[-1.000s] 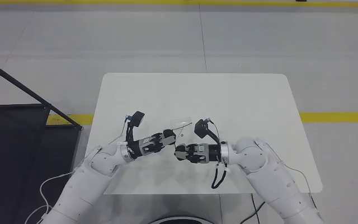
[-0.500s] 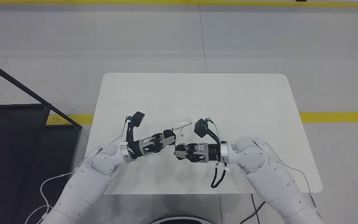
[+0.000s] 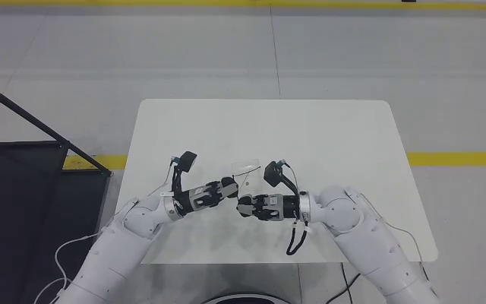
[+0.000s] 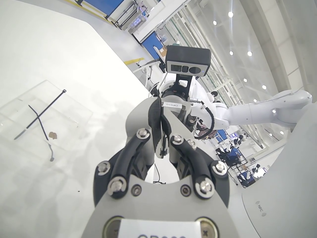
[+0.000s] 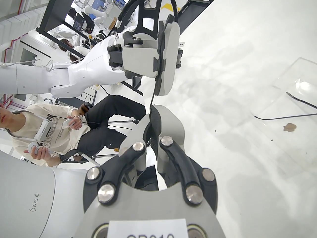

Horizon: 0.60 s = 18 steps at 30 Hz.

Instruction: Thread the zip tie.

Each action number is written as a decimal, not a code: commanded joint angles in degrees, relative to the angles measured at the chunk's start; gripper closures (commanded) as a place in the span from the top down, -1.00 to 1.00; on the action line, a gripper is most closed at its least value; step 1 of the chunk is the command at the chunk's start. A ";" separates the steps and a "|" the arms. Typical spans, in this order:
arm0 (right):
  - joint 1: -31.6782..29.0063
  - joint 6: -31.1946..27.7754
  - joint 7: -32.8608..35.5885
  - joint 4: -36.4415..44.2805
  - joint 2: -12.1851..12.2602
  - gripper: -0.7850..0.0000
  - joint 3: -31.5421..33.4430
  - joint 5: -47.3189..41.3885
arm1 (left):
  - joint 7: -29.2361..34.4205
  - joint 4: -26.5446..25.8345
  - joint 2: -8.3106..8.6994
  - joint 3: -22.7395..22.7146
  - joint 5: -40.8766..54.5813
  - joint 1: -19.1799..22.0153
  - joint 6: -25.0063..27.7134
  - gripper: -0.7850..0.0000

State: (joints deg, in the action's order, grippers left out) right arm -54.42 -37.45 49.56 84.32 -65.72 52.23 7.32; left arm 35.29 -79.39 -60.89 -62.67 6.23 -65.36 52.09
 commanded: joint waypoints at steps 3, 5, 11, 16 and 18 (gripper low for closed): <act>0.10 0.04 0.01 -0.03 0.03 -1.00 -0.09 -0.06 | -0.17 -0.05 -0.01 -0.09 -0.13 0.00 -0.01 -0.56; 0.14 0.04 0.02 -0.04 0.04 -1.00 -0.15 -0.05 | -0.18 -0.11 -0.01 -0.11 -0.14 0.01 -0.06 -0.56; 0.18 0.15 0.00 -0.05 0.08 -1.00 -0.34 -0.06 | -0.22 -0.21 0.00 -0.20 -0.22 -0.01 -0.07 -0.80; 0.33 0.25 0.17 -0.07 0.12 -1.00 -0.45 -0.17 | -0.36 -0.27 -0.02 -0.25 -0.41 -0.02 -0.08 -1.00; 0.40 0.37 0.22 -0.12 0.13 -1.00 -0.50 -0.24 | -0.40 -0.29 -0.02 -0.25 -0.45 -0.02 -0.10 -1.00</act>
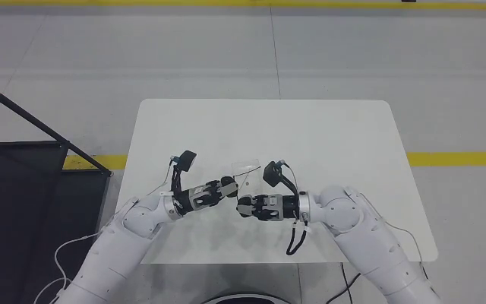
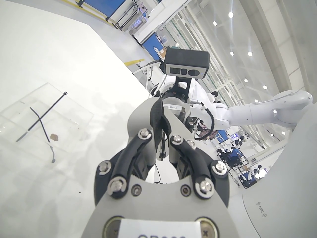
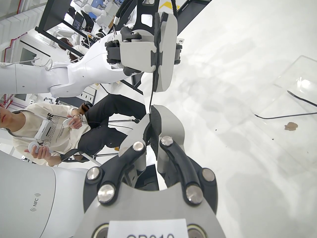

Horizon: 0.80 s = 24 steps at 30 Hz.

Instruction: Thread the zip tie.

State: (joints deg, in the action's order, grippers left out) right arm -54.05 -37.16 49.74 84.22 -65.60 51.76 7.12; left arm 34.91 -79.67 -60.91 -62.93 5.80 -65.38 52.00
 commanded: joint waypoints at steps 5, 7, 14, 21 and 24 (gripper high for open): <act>0.10 0.22 -0.08 -0.05 0.02 -0.22 -0.13 -0.19 | -0.18 -0.13 -0.02 -0.06 -0.24 -0.02 0.16 -1.00; 0.13 0.33 -0.11 -0.04 0.03 0.46 -0.16 -0.26 | -0.23 -0.16 -0.02 -0.08 -0.30 -0.07 0.20 -1.00; -0.85 0.57 -2.31 0.83 0.75 1.00 3.02 0.22 | -1.34 -1.33 0.48 -2.95 -4.32 -0.27 1.43 -1.00; -4.36 9.60 1.52 8.04 2.97 1.00 10.39 2.71 | -3.75 -6.16 1.90 -10.23 -11.24 -4.37 2.85 -1.00; -3.21 15.94 4.29 8.61 3.18 1.00 11.04 2.77 | -4.20 -8.08 2.42 -12.54 -13.06 -6.60 5.32 -1.00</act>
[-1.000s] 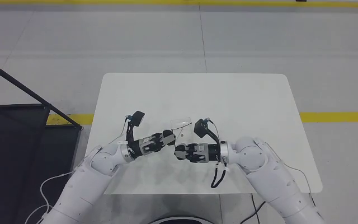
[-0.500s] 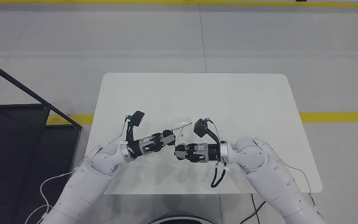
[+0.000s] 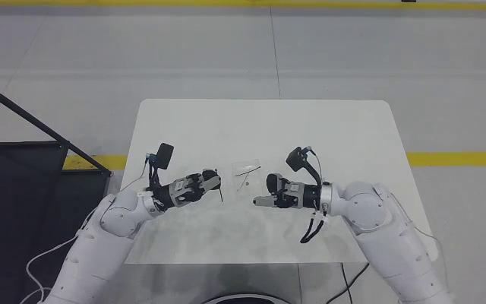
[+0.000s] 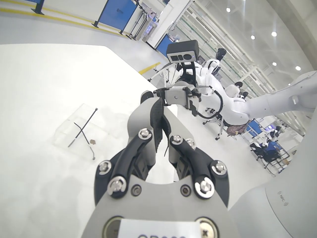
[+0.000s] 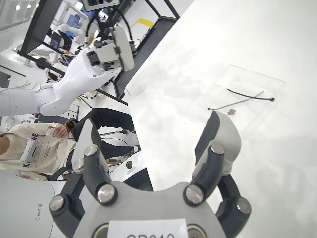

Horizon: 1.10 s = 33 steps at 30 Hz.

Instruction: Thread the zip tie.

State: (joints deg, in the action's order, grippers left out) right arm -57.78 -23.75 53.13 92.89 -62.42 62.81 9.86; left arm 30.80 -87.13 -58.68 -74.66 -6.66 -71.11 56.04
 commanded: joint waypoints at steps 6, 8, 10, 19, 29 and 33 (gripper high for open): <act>1.85 8.22 3.04 -0.44 0.01 1.00 -0.62 1.86 | -1.90 -4.23 0.75 -3.77 -2.68 -4.32 1.96 -1.00; 1.85 8.22 3.04 -0.44 0.01 1.00 -0.62 1.86 | -1.90 -4.23 0.75 -3.77 -2.68 -4.32 1.96 -1.00; 1.85 8.22 3.04 -0.44 0.01 1.00 -0.62 1.86 | -1.90 -4.23 0.75 -3.77 -2.68 -4.32 1.96 -1.00; 3.19 10.00 3.40 -1.21 -0.29 1.00 -2.59 4.19 | -3.62 -3.67 0.59 -3.55 -3.82 -3.75 -0.46 -1.00; 15.44 19.56 4.25 -11.77 -3.16 1.00 -10.97 9.59 | -3.58 -1.97 1.08 -0.07 -6.49 0.14 1.96 -1.00; 19.63 20.59 3.79 -16.63 -4.67 1.00 -14.33 10.39 | -5.71 -1.93 1.59 1.26 -9.52 1.11 1.96 -1.00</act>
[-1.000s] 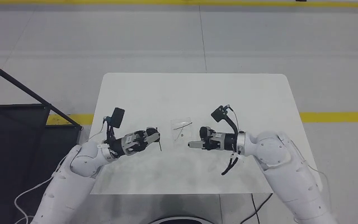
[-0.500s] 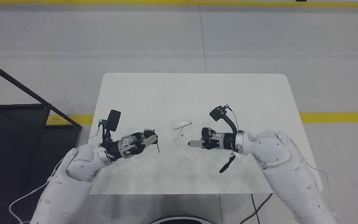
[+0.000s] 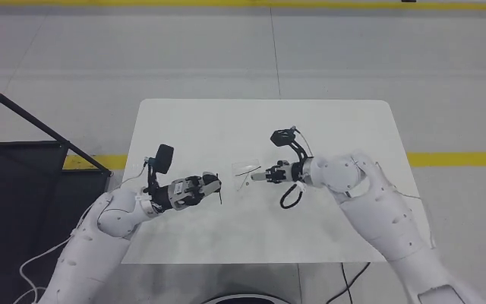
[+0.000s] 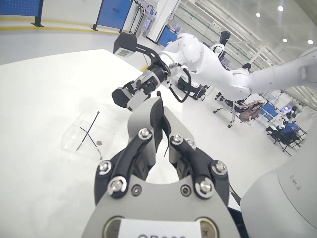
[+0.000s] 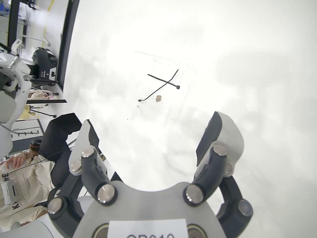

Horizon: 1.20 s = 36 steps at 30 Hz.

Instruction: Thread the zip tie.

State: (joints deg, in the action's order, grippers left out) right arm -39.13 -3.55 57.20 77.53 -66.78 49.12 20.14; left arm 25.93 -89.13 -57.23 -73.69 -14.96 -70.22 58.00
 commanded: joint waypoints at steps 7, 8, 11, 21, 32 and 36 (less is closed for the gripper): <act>5.68 -0.07 -0.52 -7.62 -2.46 0.97 -4.60 0.30 | -11.04 3.76 0.91 3.14 -9.82 1.75 0.00 -1.00; 6.18 0.14 -0.62 -8.20 -2.78 0.82 -5.14 0.36 | -12.54 4.47 1.03 3.73 -10.49 2.07 0.00 -1.00; 7.34 0.42 -0.81 -9.88 -3.58 0.52 -6.39 0.37 | -16.64 6.94 1.48 5.22 -11.88 3.10 0.00 -1.00; 9.44 -0.13 -0.49 -14.10 -5.13 -0.20 -7.70 -0.43 | -27.48 13.39 2.86 10.36 -15.17 6.67 0.00 -1.00; 10.46 -0.83 -0.41 -16.46 -6.28 -0.33 -8.17 -0.93 | -33.35 15.47 3.92 14.43 -18.08 8.85 0.00 -1.00; 10.99 -0.93 -0.40 -17.57 -6.75 -0.36 -8.37 -1.11 | -33.35 15.47 3.92 14.43 -18.08 8.85 0.00 -1.00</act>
State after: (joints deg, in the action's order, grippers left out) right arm -28.24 -4.43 56.86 60.22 -73.43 40.77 19.12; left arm -7.42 -73.65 -53.31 -59.26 -33.05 -61.37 58.00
